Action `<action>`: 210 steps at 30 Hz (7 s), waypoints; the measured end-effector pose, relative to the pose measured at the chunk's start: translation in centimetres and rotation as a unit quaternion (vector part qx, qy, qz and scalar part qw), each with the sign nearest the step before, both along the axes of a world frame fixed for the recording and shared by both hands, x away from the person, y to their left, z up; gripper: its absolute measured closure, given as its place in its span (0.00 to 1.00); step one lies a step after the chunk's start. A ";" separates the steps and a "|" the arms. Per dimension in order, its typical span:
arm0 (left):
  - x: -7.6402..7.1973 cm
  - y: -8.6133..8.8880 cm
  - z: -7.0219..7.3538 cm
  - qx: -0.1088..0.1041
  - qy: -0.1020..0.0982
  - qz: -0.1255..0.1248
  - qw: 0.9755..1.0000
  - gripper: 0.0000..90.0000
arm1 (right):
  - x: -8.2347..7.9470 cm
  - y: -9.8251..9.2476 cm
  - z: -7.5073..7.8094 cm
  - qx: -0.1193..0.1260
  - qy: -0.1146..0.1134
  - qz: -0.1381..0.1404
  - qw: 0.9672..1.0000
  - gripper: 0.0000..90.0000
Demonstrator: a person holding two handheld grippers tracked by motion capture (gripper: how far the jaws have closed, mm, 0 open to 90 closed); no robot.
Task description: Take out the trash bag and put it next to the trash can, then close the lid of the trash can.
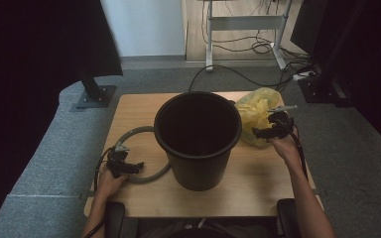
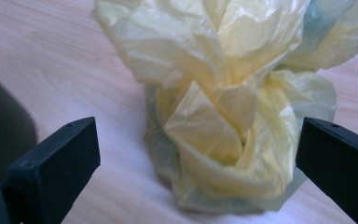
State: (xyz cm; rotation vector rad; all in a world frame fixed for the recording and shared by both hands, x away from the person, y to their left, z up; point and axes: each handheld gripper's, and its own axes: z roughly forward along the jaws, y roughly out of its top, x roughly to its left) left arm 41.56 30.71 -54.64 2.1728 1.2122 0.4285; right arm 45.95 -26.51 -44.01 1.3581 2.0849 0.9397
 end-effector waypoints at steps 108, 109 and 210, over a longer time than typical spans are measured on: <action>2.7 6.2 0.7 -0.015 -0.022 0.139 0.990 0.51 | -6.6 -3.9 -11.7 0.003 0.036 -0.043 0.998 0.00; 2.7 6.2 0.8 -0.015 -0.019 0.141 0.990 0.58 | -6.6 -3.9 -11.7 0.003 0.036 -0.043 0.998 0.00; 3.7 9.6 20.6 -0.074 0.078 0.092 0.990 0.88 | -6.6 -3.9 -11.7 0.003 0.036 -0.041 0.999 0.00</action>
